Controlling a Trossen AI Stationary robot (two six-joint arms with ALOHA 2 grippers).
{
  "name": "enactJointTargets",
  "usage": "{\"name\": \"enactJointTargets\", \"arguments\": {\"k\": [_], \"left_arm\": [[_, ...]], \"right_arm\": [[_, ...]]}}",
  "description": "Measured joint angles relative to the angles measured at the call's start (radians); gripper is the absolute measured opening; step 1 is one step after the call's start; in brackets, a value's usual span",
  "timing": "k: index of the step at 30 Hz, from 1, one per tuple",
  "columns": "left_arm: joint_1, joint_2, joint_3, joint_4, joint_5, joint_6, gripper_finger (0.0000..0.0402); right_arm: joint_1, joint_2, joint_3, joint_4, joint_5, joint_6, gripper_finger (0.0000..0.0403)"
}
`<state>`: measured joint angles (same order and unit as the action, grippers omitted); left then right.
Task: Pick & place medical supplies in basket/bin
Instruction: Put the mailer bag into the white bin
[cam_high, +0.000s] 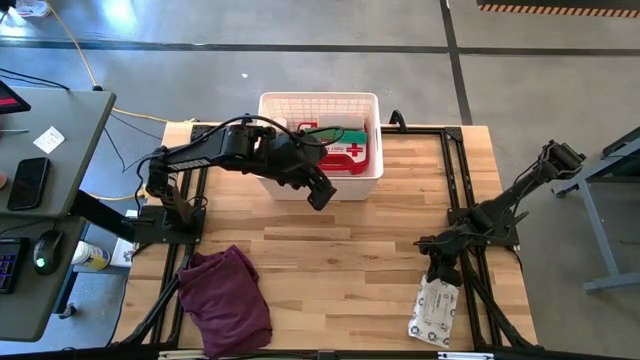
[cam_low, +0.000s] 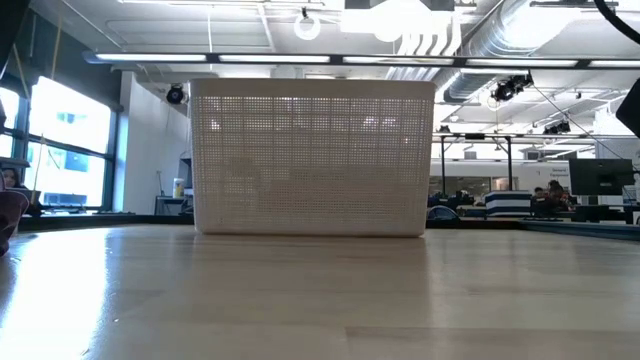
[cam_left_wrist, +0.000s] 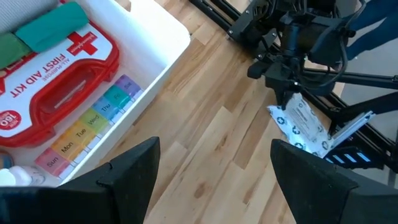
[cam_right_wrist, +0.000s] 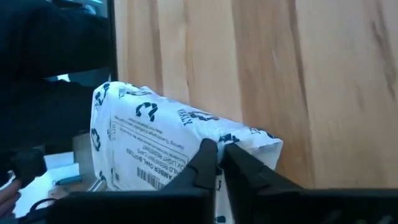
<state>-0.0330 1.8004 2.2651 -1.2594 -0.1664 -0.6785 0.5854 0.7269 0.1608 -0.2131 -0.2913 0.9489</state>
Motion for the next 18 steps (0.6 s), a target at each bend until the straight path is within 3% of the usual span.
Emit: {"name": "enactJointTargets", "arguments": {"k": [7,14,18], "left_arm": [[0.002,0.0,0.0,0.002,-0.009,0.056,0.0336],[0.036,0.0,0.0,0.013,-0.009,0.089,0.0336],[0.055,0.0,0.0,0.015,-0.008,0.105,0.0336]], "right_arm": [[-0.005,-0.028,0.006,0.029,0.01,0.069,0.0003],[-0.067,-0.099,0.134,0.003,0.178,0.043,0.0001],[-0.147,-0.101,0.242,-0.038,0.215,-0.032,0.0]]}}
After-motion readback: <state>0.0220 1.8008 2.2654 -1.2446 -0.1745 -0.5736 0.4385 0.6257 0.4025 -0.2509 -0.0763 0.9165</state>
